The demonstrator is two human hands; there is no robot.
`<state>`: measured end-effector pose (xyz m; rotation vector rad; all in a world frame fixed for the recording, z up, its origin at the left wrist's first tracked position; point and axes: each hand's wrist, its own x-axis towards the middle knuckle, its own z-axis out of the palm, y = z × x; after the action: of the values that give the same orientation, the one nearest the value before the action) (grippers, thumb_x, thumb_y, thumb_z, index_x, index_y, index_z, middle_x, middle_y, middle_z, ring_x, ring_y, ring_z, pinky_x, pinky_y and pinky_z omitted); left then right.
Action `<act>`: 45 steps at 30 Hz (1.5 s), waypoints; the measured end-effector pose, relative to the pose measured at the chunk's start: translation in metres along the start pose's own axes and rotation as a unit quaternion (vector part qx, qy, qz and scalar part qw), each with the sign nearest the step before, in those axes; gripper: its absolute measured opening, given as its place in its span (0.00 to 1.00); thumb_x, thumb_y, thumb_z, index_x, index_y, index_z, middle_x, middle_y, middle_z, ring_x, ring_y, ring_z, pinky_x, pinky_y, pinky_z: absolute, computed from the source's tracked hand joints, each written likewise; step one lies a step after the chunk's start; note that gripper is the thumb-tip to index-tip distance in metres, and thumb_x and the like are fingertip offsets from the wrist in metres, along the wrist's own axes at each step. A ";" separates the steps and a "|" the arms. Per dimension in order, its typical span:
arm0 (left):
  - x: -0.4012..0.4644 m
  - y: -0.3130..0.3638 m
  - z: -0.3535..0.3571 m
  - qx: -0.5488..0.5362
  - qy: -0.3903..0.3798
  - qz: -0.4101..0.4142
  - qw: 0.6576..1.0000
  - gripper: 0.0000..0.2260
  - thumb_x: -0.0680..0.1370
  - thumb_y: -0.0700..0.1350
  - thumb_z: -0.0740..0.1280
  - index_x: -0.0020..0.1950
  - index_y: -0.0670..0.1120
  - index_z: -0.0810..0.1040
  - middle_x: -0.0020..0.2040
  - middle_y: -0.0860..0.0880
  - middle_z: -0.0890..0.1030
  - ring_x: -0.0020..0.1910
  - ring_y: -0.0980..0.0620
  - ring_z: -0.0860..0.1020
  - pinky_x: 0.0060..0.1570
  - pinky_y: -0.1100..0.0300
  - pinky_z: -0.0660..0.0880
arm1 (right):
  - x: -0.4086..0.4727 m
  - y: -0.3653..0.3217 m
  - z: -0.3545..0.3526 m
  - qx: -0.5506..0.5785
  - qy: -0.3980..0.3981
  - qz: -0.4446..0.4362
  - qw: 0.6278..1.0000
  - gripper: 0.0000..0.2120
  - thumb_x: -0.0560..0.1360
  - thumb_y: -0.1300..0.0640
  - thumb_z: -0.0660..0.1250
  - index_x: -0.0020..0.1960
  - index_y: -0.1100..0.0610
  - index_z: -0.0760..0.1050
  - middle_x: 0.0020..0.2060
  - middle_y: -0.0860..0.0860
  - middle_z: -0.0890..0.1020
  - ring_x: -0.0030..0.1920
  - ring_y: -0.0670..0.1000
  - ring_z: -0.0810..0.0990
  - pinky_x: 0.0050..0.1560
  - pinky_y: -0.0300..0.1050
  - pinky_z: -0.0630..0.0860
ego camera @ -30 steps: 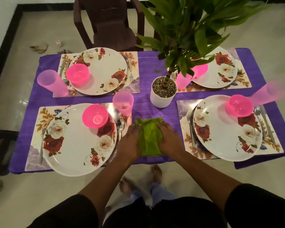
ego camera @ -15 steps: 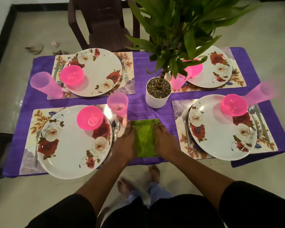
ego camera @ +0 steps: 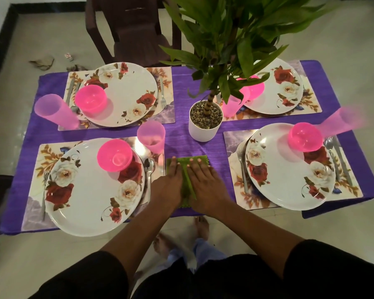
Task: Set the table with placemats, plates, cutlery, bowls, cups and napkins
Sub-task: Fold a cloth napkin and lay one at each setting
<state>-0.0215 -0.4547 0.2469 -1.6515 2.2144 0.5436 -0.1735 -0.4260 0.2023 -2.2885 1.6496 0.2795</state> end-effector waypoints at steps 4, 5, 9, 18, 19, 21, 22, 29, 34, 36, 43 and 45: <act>0.002 -0.002 0.004 0.019 -0.022 -0.001 1.000 0.37 0.82 0.47 0.63 0.84 0.44 0.46 0.85 0.46 0.37 0.59 0.40 0.82 0.50 0.48 0.78 | 0.003 0.006 0.003 0.001 -0.030 0.002 1.000 0.50 0.72 0.26 0.41 0.84 0.57 0.43 0.83 0.57 0.45 0.83 0.58 0.41 0.81 0.61 0.43; 0.002 -0.004 0.005 0.023 -0.024 -0.002 0.999 0.38 0.82 0.47 0.64 0.84 0.44 0.45 0.85 0.47 0.37 0.58 0.40 0.82 0.49 0.49 0.77 | 0.004 0.008 0.004 0.000 -0.031 0.005 1.000 0.49 0.74 0.26 0.45 0.84 0.58 0.43 0.83 0.57 0.45 0.83 0.58 0.41 0.81 0.60 0.43; 0.001 -0.013 0.007 0.026 -0.025 -0.004 0.999 0.42 0.78 0.47 0.68 0.84 0.44 0.45 0.85 0.48 0.37 0.60 0.39 0.81 0.50 0.48 0.78 | 0.003 0.019 0.006 0.016 -0.026 0.027 0.999 0.50 0.75 0.28 0.56 0.84 0.58 0.43 0.83 0.56 0.44 0.83 0.57 0.41 0.81 0.59 0.44; 0.005 -0.022 0.017 0.011 -0.030 0.003 1.000 0.45 0.77 0.46 0.70 0.85 0.46 0.43 0.84 0.51 0.36 0.65 0.43 0.79 0.52 0.47 0.79 | -0.008 0.030 0.004 0.028 -0.033 0.044 0.998 0.50 0.74 0.30 0.58 0.84 0.57 0.43 0.83 0.55 0.43 0.83 0.56 0.42 0.81 0.59 0.47; 0.005 -0.022 0.018 0.011 -0.031 0.003 0.999 0.45 0.77 0.46 0.70 0.85 0.46 0.43 0.84 0.51 0.36 0.65 0.42 0.79 0.52 0.48 0.79 | -0.008 0.029 0.004 0.029 -0.035 0.046 0.998 0.50 0.74 0.30 0.58 0.84 0.57 0.42 0.83 0.55 0.43 0.83 0.56 0.42 0.81 0.59 0.47; 0.006 -0.022 0.019 0.006 -0.032 0.005 0.999 0.46 0.76 0.46 0.71 0.85 0.46 0.44 0.84 0.51 0.36 0.65 0.42 0.79 0.53 0.48 0.80 | -0.008 0.029 0.003 0.032 -0.044 0.049 0.997 0.51 0.74 0.30 0.59 0.84 0.57 0.42 0.83 0.55 0.43 0.83 0.56 0.41 0.81 0.60 0.47; 0.007 -0.022 0.018 -0.001 -0.032 0.005 0.999 0.47 0.75 0.46 0.72 0.85 0.46 0.44 0.84 0.51 0.36 0.65 0.41 0.79 0.54 0.47 0.80 | -0.007 0.029 0.001 0.035 -0.049 0.050 0.997 0.51 0.74 0.31 0.60 0.84 0.57 0.42 0.83 0.55 0.43 0.83 0.56 0.41 0.81 0.60 0.47; 0.002 -0.034 0.009 -0.142 0.033 0.060 0.987 0.44 0.76 0.55 0.72 0.85 0.51 0.50 0.85 0.55 0.46 0.74 0.43 0.72 0.63 0.46 0.76 | -0.011 0.024 -0.030 0.086 0.121 0.035 0.988 0.33 0.72 0.38 0.66 0.71 0.55 0.72 0.67 0.55 0.77 0.68 0.58 0.73 0.66 0.58 0.72; -0.055 -0.056 0.026 -0.315 0.142 0.005 0.938 0.20 0.80 0.53 0.70 0.71 0.62 0.74 0.68 0.60 0.80 0.53 0.60 0.82 0.55 0.53 0.81 | -0.010 0.000 -0.034 0.135 0.162 -0.101 0.972 0.15 0.73 0.50 0.69 0.58 0.55 0.81 0.53 0.53 0.82 0.53 0.57 0.80 0.54 0.55 0.78; -0.081 -0.065 0.036 -0.342 0.159 -0.043 0.925 0.14 0.81 0.52 0.70 0.65 0.64 0.78 0.58 0.64 0.83 0.46 0.64 0.82 0.48 0.58 0.82 | -0.008 -0.014 -0.039 0.128 0.125 -0.182 0.967 0.11 0.73 0.53 0.69 0.53 0.56 0.82 0.48 0.54 0.83 0.47 0.58 0.81 0.46 0.54 0.79; -0.174 -0.055 0.089 -0.449 0.222 -0.195 0.843 0.11 0.80 0.45 0.71 0.56 0.62 0.84 0.50 0.67 0.84 0.43 0.60 0.84 0.42 0.65 0.79 | -0.013 -0.072 -0.041 0.039 -0.056 -0.395 0.916 0.11 0.77 0.50 0.64 0.55 0.51 0.80 0.47 0.51 0.82 0.46 0.58 0.82 0.39 0.52 0.78; -0.194 -0.047 0.111 -0.483 0.249 -0.227 0.808 0.12 0.80 0.43 0.71 0.55 0.61 0.84 0.49 0.65 0.85 0.42 0.58 0.84 0.40 0.65 0.79 | -0.013 -0.088 -0.041 0.009 -0.089 -0.441 0.893 0.10 0.78 0.51 0.64 0.55 0.51 0.79 0.47 0.51 0.82 0.47 0.57 0.81 0.40 0.52 0.76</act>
<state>0.0808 -0.2508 0.2370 -3.0229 1.7434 1.3660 -0.0952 -0.4033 0.2563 -2.6197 0.4080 0.2326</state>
